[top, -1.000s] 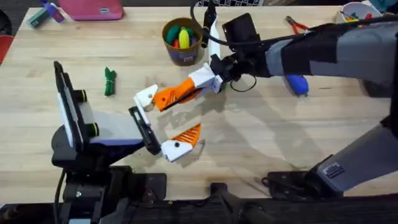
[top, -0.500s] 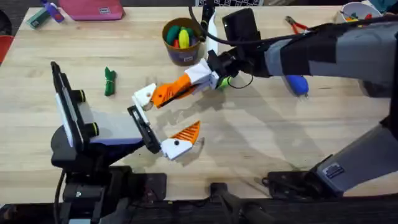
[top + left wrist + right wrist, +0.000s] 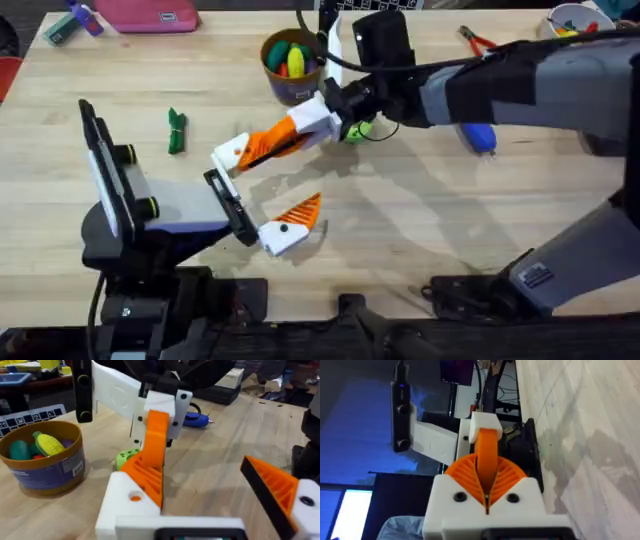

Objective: Pick up the gripper from the table and insert it into the empty holder that is missing its gripper. Then pick up a screw, insert it into the mounting hole, and use the screwdriver to tighten it. Finally, clean up the table by picking up the vegetable and placing it into the bucket.

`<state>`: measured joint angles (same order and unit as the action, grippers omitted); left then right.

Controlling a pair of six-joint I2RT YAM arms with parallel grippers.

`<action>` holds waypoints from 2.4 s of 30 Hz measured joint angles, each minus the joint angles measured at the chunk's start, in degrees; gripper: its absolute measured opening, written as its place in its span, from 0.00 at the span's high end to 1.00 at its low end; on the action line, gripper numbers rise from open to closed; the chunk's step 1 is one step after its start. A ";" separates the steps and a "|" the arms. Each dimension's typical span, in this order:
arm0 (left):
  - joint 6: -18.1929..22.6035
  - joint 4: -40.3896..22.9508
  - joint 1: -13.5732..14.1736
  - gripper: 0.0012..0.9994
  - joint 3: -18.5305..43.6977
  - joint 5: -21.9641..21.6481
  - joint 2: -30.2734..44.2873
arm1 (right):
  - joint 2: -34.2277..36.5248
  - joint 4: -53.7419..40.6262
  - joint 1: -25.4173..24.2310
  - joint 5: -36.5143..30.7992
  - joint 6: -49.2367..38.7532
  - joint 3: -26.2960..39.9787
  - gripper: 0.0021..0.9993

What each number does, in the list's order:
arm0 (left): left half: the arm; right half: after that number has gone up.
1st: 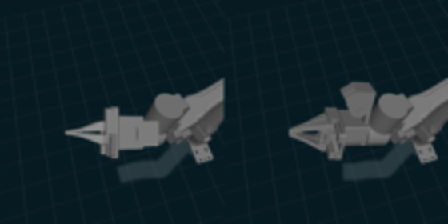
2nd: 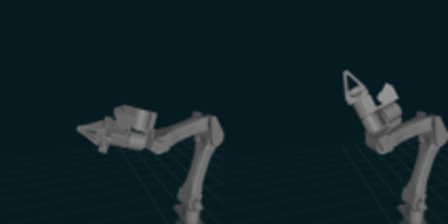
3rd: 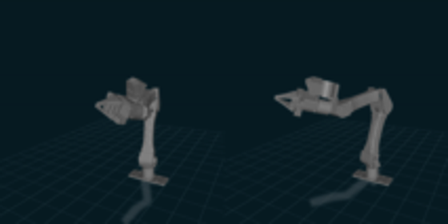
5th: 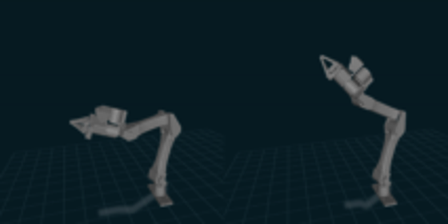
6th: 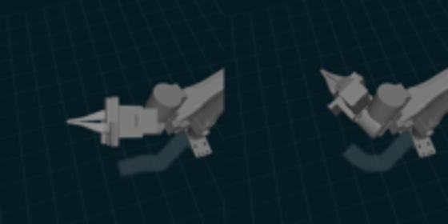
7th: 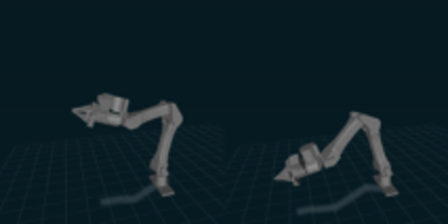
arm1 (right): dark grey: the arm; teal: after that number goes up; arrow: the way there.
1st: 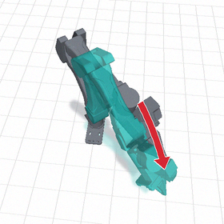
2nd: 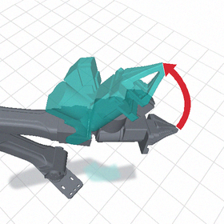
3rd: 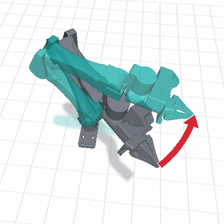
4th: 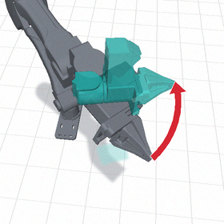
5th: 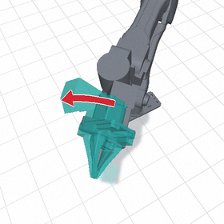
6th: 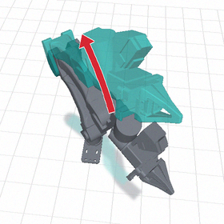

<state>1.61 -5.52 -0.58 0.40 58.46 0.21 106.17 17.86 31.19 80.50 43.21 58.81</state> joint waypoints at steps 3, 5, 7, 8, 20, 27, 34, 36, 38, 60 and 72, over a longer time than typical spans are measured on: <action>0.04 0.02 0.00 0.01 0.00 -0.10 0.00 | 0.01 1.48 0.26 -0.69 0.38 0.00 0.99; 0.02 0.04 0.00 0.01 0.00 -0.29 0.00 | 0.37 2.40 0.31 -0.78 0.87 0.02 0.99; -0.29 0.00 0.00 0.01 0.00 -0.39 0.00 | 1.03 2.76 0.35 -0.66 1.42 0.11 0.99; -0.44 -0.02 0.00 0.01 0.00 -0.30 0.00 | 1.23 2.83 0.45 -0.54 1.59 0.18 0.99; -0.42 0.04 -0.11 0.01 0.00 -0.60 0.00 | 1.46 4.90 1.43 -0.83 2.97 0.63 0.99; -0.42 0.04 -0.22 0.01 0.02 -0.87 0.00 | 1.49 5.30 2.54 -2.11 4.87 0.94 0.99; -0.42 0.09 -0.22 0.01 0.02 -1.07 0.00 | 1.47 5.28 2.61 -2.53 5.50 1.05 0.99; -0.44 0.09 -0.22 0.01 0.02 -1.13 0.00 | 1.49 5.30 2.61 -2.74 5.67 1.05 0.99; -0.46 0.11 -0.22 0.01 0.02 -1.18 0.00 | 1.48 5.30 2.65 -2.88 5.72 1.05 0.99; -0.65 0.09 -0.22 0.01 0.02 -1.29 0.00 | 1.48 5.34 2.65 -3.58 6.50 1.07 0.99; -0.63 0.11 -0.22 0.01 0.02 -1.30 0.00 | 1.49 5.31 2.65 -3.77 6.64 1.07 0.92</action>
<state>0.97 -5.41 -0.80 0.43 57.15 0.21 107.66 23.17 33.85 76.73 49.85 59.88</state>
